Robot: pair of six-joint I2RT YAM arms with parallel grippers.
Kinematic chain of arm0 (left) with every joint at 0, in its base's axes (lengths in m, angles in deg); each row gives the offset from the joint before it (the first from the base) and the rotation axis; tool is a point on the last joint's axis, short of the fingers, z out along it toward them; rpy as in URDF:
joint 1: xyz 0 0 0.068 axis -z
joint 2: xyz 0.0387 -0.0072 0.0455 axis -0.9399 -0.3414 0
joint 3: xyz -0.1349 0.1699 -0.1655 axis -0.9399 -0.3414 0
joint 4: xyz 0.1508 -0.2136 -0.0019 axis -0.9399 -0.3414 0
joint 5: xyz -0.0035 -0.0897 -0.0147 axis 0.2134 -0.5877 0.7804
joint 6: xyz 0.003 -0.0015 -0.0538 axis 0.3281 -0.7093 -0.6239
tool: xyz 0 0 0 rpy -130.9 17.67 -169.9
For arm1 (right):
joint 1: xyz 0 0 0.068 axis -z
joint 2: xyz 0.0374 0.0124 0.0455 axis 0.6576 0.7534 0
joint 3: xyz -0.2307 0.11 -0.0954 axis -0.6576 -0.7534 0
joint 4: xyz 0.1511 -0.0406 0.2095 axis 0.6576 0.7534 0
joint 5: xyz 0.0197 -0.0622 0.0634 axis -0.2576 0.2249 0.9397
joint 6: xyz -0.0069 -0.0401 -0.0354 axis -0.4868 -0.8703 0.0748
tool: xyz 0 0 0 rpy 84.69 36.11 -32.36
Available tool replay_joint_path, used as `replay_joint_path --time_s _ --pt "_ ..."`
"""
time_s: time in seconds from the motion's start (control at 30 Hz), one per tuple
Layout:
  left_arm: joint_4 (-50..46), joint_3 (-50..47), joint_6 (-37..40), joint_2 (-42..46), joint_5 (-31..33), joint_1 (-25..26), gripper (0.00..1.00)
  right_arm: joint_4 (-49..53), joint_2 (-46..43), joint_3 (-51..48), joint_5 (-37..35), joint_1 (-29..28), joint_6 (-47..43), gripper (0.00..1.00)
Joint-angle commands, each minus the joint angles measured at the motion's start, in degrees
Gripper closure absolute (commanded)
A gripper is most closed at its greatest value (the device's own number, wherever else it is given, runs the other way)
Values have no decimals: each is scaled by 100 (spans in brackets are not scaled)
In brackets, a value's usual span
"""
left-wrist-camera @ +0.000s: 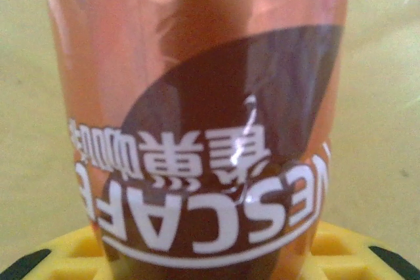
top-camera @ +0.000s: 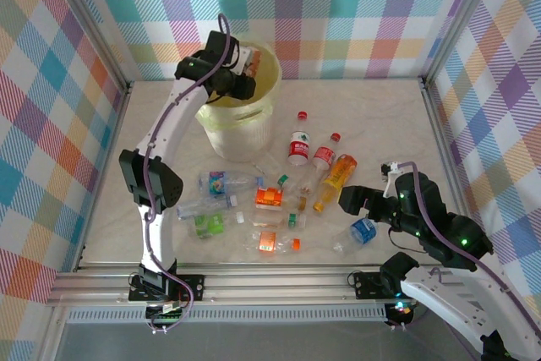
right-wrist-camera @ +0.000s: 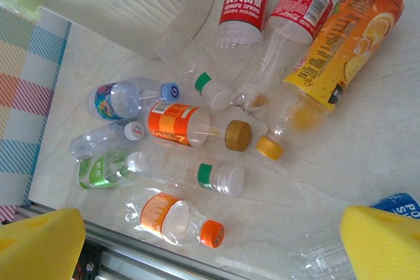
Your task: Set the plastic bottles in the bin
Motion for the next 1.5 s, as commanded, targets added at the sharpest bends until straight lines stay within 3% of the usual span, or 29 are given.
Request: replay_joint_path --time_s 0.0,0.77,0.93,1.07,1.23,1.47 --pt "-227 173 75 -98 -89 -69 56 105 10 -20 -160 19 81 0" --pt "-86 154 -175 419 -369 -144 28 1533 -416 -243 -1690 19 1392 0" --pt "178 -59 -249 826 -517 -139 11 1967 -178 -339 -2111 15 1766 0" --pt "413 -367 -283 1303 -695 -139 0 1829 -59 -649 -2086 16 1953 0" --pt "765 -1044 -285 2049 -1011 -130 0 1346 -24 -1144 -1871 19 2211 1" --pt "1236 -2466 -529 3300 -1979 -98 0 585 174 -1840 -1475 28 2636 4"
